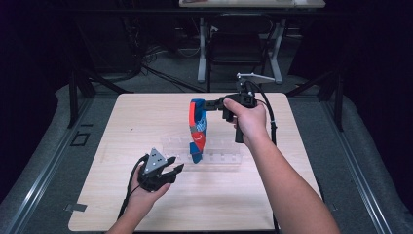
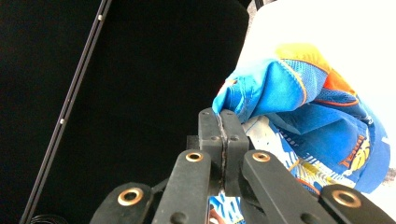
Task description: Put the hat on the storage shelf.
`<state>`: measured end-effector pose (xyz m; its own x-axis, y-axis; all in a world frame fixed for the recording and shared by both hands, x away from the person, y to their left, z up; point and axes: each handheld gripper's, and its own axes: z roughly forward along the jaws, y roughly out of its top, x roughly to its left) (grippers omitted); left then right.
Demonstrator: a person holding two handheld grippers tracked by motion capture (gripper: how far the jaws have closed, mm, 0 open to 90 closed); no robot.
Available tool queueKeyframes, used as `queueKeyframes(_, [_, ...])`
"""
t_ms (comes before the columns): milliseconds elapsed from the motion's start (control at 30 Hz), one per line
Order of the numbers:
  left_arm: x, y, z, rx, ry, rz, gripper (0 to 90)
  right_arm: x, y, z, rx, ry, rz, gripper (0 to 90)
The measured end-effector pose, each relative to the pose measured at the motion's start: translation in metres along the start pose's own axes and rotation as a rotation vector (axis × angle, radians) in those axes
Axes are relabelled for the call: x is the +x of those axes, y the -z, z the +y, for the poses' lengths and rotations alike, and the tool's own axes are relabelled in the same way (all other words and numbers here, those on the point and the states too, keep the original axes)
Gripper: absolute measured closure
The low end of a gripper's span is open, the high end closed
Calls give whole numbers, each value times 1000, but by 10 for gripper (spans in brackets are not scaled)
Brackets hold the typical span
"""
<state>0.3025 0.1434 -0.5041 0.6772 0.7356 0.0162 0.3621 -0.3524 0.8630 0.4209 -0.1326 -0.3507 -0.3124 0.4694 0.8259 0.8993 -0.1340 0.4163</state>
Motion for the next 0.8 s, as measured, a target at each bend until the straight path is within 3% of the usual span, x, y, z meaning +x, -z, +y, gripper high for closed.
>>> queueKeyframes(200, [-2, -1, 1, 0, -10, 2, 589, -8, -3, -4, 4, -9, -12, 900])
queueKeyframes(433, [0, 0, -1, 4, -4, 5, 589, -21, -7, -9, 25, -5, -70, 900])
queueKeyframes(800, [5, 4, -9, 14, 10, 7, 588, -39, -3, -15, 37, -17, -122, 900])
